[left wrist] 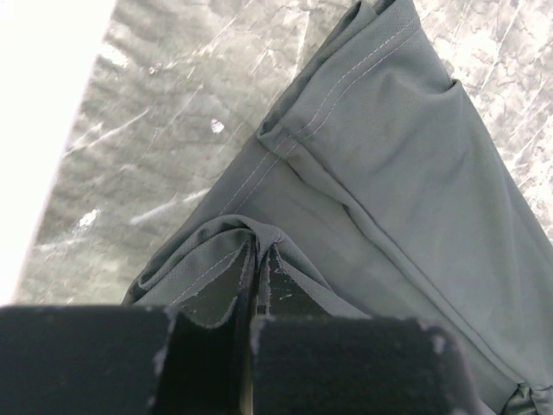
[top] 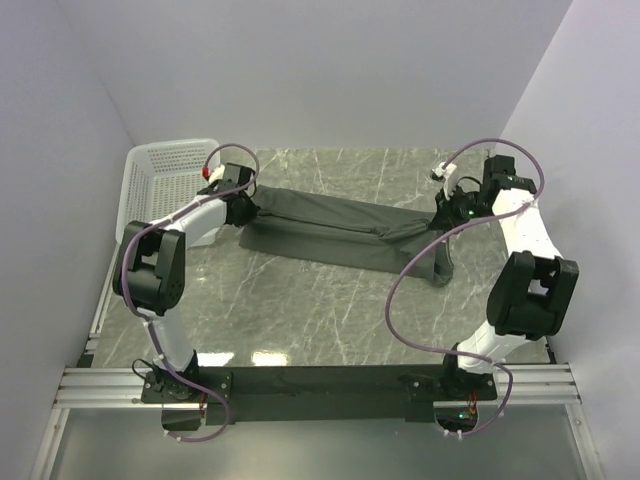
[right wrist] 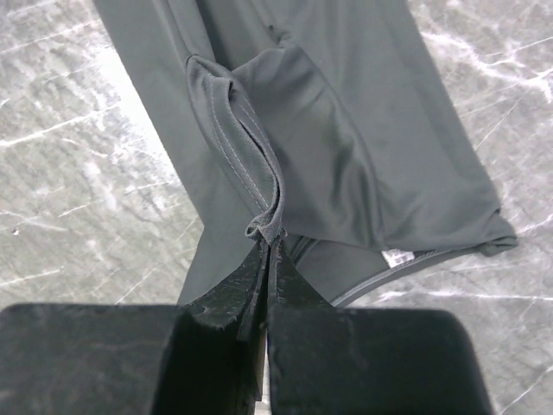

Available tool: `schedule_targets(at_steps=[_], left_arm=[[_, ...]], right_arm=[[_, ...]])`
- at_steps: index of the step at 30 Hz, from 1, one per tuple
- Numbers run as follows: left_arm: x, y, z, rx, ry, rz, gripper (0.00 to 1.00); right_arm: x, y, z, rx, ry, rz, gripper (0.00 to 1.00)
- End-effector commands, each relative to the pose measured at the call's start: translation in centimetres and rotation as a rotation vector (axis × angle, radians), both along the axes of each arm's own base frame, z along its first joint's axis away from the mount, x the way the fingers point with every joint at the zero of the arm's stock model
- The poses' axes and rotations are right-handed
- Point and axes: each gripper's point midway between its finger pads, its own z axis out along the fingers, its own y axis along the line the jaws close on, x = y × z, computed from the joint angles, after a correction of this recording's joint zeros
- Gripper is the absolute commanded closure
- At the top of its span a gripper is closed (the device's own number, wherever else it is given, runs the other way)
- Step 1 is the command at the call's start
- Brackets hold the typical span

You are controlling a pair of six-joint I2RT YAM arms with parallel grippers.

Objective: Fold and stack the t-shirts
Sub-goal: Fold the tshirt

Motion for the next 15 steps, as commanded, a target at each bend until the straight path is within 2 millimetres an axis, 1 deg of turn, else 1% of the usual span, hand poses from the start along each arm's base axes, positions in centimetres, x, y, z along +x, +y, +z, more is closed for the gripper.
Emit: schedule_targets(at_steps=[1,11,12,13,15], left_arm=[[1.5,0.4,0.9,0.025,-0.027,0.002,0.99],[2.1,0.3,0.2,0.035,-0.010,0.000,0.99],[2.1,0.4,0.2,0.038,-0.008,0.002,0.99],[2.1,0.3,0.1,0.039,-0.005,-0.001,0.99],[2.2,0.3,0.1,0.039,-0.007,0.001,0.99]], right_arm=[[1.4,-0.1,0.9,-0.009,-0.019,-0.005,1.00],[3.6,-0.5,0.6,-0.017,0.001,-0.031,1.00],[3.8,-0.5,0.1,-0.013,0.019,-0.037,1.00],[4.0,-0.6,0.1,-0.016,0.020,-0.041,1.00],[4.4,-0.6,-0.6,-0.024,0.043,-0.054,1.00]])
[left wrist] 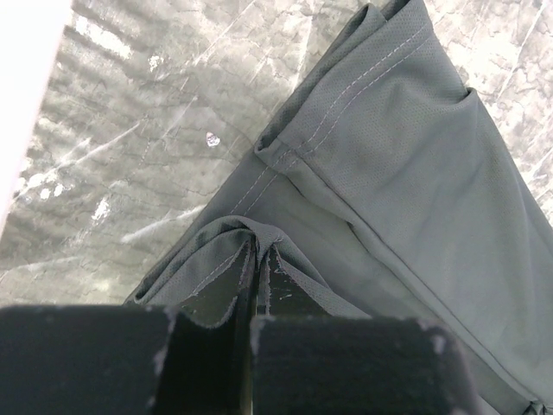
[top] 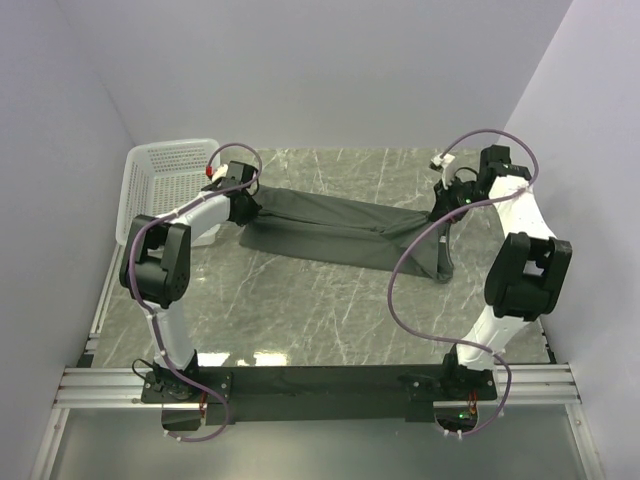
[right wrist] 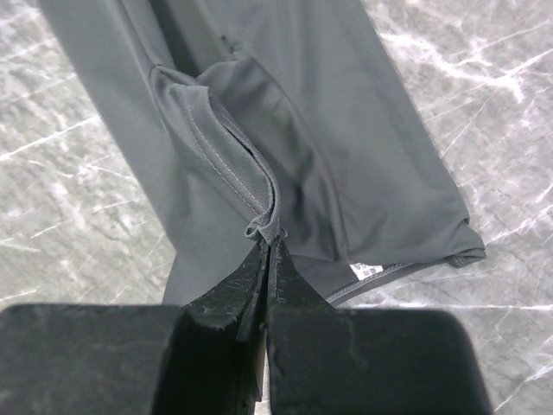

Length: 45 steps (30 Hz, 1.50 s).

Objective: Fold and stack the t-shirts
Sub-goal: Fold the tshirt

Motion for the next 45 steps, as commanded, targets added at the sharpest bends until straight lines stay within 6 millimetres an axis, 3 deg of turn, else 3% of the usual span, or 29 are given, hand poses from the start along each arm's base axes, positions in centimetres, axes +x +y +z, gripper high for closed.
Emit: schedule_targets(at_steps=[1,9,22,45], left_arm=[[1.3,0.5,1.2,0.025,-0.037,0.003,0.99],[1.6,0.4,1.0,0.028,-0.031,0.001,0.99],[2.0,0.3,0.8,0.033,-0.027,-0.002,0.99],[2.5,0.3,0.6,0.042,-0.021,-0.007,0.99]], right_arm=[[1.6,-0.1,0.2,-0.022,-0.009,-0.022,1.00],[3.1,-0.3,-1.8,-0.052,0.033,-0.072,0.99],[5.7,-0.2,-2.5,-0.094,0.018,-0.124,0.99],[6.2,-1.0,-4.2,-0.132,0.050,-0.172,0.99]])
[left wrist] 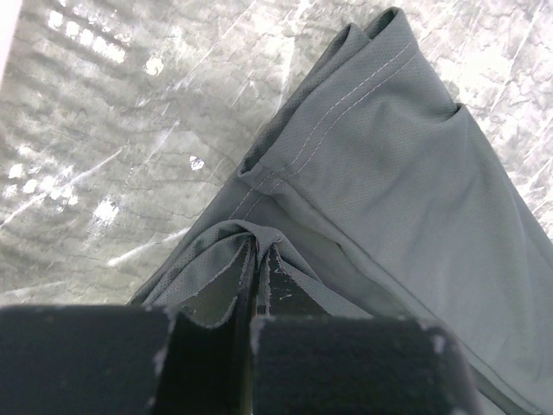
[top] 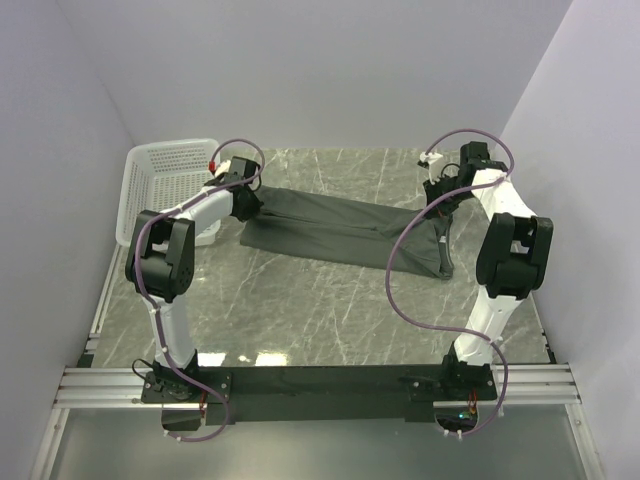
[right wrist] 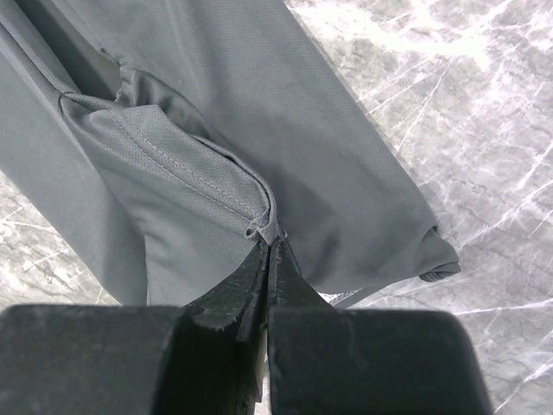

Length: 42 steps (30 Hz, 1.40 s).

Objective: Fold and stack the t-shirts
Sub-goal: Fold the tshirt

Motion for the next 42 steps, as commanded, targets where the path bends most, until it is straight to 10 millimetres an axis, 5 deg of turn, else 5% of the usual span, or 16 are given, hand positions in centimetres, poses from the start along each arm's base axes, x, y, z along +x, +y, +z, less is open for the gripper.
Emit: schedule_targets(at_steps=[1,10,15,18,21,24,28,33,38,42], left_arm=[[1.3,0.4,0.9,0.023,-0.028,0.008,0.99],[1.6,0.2,1.6,0.013,-0.041,-0.012,0.94],[1.9,-1.2,3.6,-0.062,-0.101,-0.099,0.59],[1.9,-1.8,5.2,-0.081,-0.140,-0.143,0.47],[1.7,-2.3,6.8,-0.102,-0.182,-0.190,0.40],[1.3,-3.0,9.0,-0.126,-0.245,-0.248,0.29],[0.2,-4.1,12.7,-0.149,-0.348,-0.359,0.19],[-2.6,-3.8,17.8,-0.131,-0.473,-0.439,0.17],[-6.9,-2.5,18.1,-0.066,-0.483,-0.496,0.16],[-10.5,-1.9,15.3,-0.098,-0.432,-0.489,0.17]], right_arm=[[1.7,-0.1,0.7,-0.014,-0.050,-0.009,0.99],[3.0,-0.6,0.3,-0.023,-0.070,-0.107,0.92],[4.6,-1.9,0.6,-0.047,-0.104,-0.320,0.72],[4.5,-2.2,1.4,-0.047,-0.127,-0.366,0.55],[3.7,-2.2,2.2,-0.042,-0.128,-0.352,0.51],[1.5,-1.1,3.4,-0.002,-0.115,-0.257,0.51],[-4.5,0.1,3.9,0.040,-0.045,-0.093,0.51],[-9.8,-0.9,2.0,0.000,0.033,-0.117,0.52],[-12.6,-1.4,-0.9,-0.027,0.106,-0.198,0.52],[-12.9,-1.5,-2.1,-0.025,0.139,-0.241,0.52]])
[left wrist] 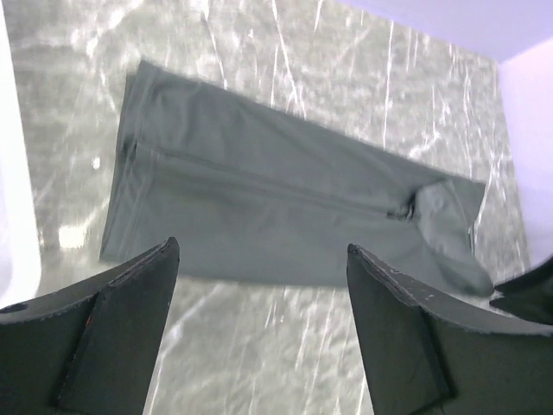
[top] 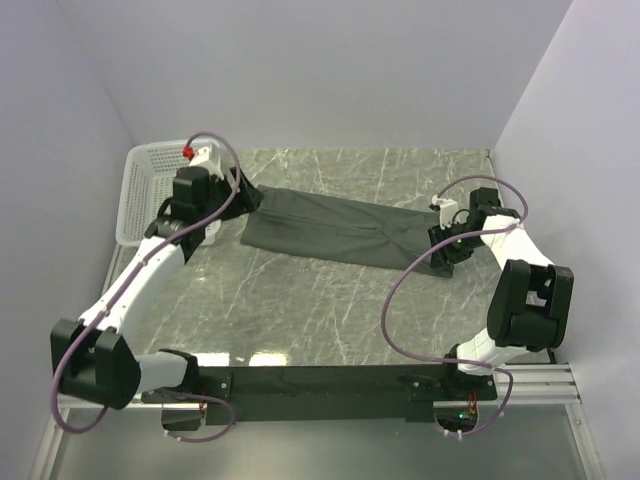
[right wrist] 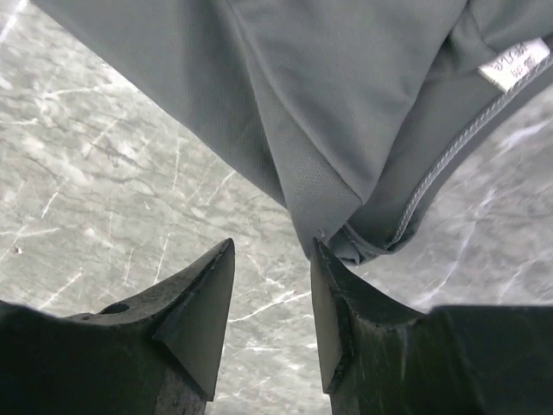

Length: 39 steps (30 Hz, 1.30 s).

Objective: Fold and stack the t-shirts
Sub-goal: Fold the tshirt

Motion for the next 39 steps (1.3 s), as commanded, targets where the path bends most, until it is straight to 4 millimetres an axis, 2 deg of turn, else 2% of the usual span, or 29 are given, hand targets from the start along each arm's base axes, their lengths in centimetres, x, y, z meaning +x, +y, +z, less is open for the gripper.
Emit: schedule_targets(at_steps=[1,4,7,11,13,17,21,31,39], left_arm=[[-2.3,0.1,-3.2,0.004,0.053,-0.031,0.17],[-3.0,0.1,-5.9,-0.029,0.119,-0.004,0.18],[-2.8,-0.1,-7.4,-0.070,0.164,0.027,0.20],[-1.8,0.0,-10.6,-0.083,0.235,0.082,0.25],[-1.1,0.3,-11.2,-0.080,0.253,0.122,0.27],[0.0,0.4,-13.2,-0.077,0.303,0.170,0.37],[0.7,0.7,-14.8,-0.063,0.340,0.206,0.39],[2.1,0.7,-16.3,-0.032,0.373,0.229,0.46],[2.1,1.1,-18.1,0.011,0.407,0.254,0.48]], right_arm=[[0.9,-0.6,0.1,-0.021,-0.026,-0.063,0.53],[0.8,-1.3,-0.3,-0.046,-0.023,-0.099,0.54],[1.0,-1.6,-0.3,-0.065,-0.039,-0.115,0.55],[1.0,-1.6,-0.5,-0.065,-0.040,-0.120,0.56],[1.1,-1.6,-0.6,-0.065,-0.038,-0.119,0.57],[1.0,-1.8,-0.8,-0.072,-0.039,-0.126,0.57],[0.8,-2.1,-1.0,-0.070,-0.040,-0.136,0.58],[0.7,-2.3,-1.3,-0.056,-0.031,-0.138,0.60],[0.6,-2.2,-1.5,-0.041,-0.019,-0.135,0.65]])
